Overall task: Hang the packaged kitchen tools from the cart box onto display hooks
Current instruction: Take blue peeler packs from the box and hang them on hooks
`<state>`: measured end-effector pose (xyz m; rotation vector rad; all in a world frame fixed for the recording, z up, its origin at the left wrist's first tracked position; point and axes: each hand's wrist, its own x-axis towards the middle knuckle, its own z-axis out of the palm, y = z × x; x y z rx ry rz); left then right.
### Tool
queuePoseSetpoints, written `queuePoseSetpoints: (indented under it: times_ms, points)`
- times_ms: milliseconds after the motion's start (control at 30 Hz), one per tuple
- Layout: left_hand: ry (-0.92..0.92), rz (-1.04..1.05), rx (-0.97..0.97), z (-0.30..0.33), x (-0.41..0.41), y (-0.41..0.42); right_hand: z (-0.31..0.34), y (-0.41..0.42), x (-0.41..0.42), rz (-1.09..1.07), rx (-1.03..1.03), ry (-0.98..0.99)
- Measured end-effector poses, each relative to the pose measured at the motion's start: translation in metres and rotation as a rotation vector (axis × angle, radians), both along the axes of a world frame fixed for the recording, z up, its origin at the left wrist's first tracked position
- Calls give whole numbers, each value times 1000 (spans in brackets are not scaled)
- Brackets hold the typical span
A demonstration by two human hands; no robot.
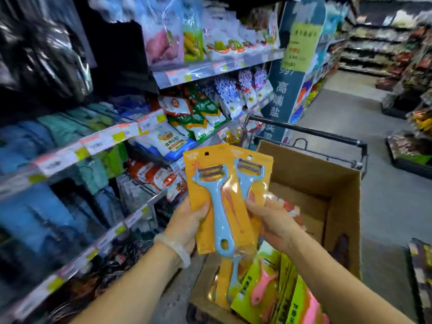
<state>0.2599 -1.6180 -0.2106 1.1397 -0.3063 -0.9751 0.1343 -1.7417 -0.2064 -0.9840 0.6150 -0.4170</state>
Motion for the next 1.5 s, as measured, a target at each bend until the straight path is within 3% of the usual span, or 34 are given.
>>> queuePoseSetpoints:
  times_ms: [267,367,667,867,1033,1333,1500]
  points:
    - [-117,399,127,10,24,132,22,71,49,132,-179,-18]
    - [-28,528,71,24,28,196,36,119,79,266,-206,-19]
    - [-71,855,-44,57,0,437,55,373,136,650,-441,-92]
    - [-131,1097,-12,67,-16,622,60,563,153,877,-502,-114]
    - [-164,1308,-98,79,-37,750,68,699,170,953,-539,-207]
    - [-270,1511,91,106,-39,903,107,860,195,1177,-434,-342]
    - [-288,1593,87,114,-6,961,127,925,246,1241,-443,-394]
